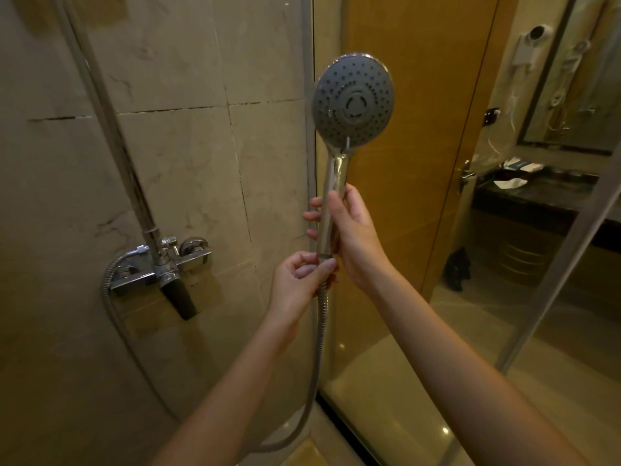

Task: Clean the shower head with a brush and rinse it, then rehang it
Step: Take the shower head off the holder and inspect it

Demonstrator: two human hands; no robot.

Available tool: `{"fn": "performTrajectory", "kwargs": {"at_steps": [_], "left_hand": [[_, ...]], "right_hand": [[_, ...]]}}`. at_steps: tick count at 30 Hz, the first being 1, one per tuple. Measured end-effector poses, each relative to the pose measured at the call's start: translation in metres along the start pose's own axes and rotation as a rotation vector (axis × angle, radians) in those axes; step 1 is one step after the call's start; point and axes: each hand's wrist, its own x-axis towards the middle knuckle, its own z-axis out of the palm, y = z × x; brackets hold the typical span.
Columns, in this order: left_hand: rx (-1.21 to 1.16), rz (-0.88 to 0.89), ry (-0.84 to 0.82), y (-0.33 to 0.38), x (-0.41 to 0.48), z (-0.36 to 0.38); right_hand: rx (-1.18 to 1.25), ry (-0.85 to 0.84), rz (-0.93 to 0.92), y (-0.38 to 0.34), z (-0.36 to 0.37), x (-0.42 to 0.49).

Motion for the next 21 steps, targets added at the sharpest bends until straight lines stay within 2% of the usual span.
{"fn": "performTrajectory", "kwargs": {"at_steps": [4,6,9,14,18,21], "left_hand": [[0.018,-0.014,0.01,-0.001,-0.002,-0.002],[0.018,-0.019,0.026,-0.001,-0.003,-0.003],[0.02,-0.02,0.053,0.0,-0.002,-0.006],[0.037,-0.011,0.006,0.001,-0.002,-0.01],[0.044,-0.027,-0.03,0.001,-0.003,-0.011],[0.057,-0.032,-0.046,-0.001,-0.004,-0.011]], "right_hand": [[-0.276,0.049,-0.097,0.003,-0.001,0.001],[-0.33,0.053,-0.113,0.001,-0.003,0.001],[-0.288,0.043,-0.083,-0.002,-0.003,-0.001],[-0.302,-0.017,-0.099,-0.007,-0.002,0.004],[-0.178,-0.036,0.032,-0.01,-0.001,0.006],[0.0,-0.011,0.112,-0.008,0.0,0.008]]}}
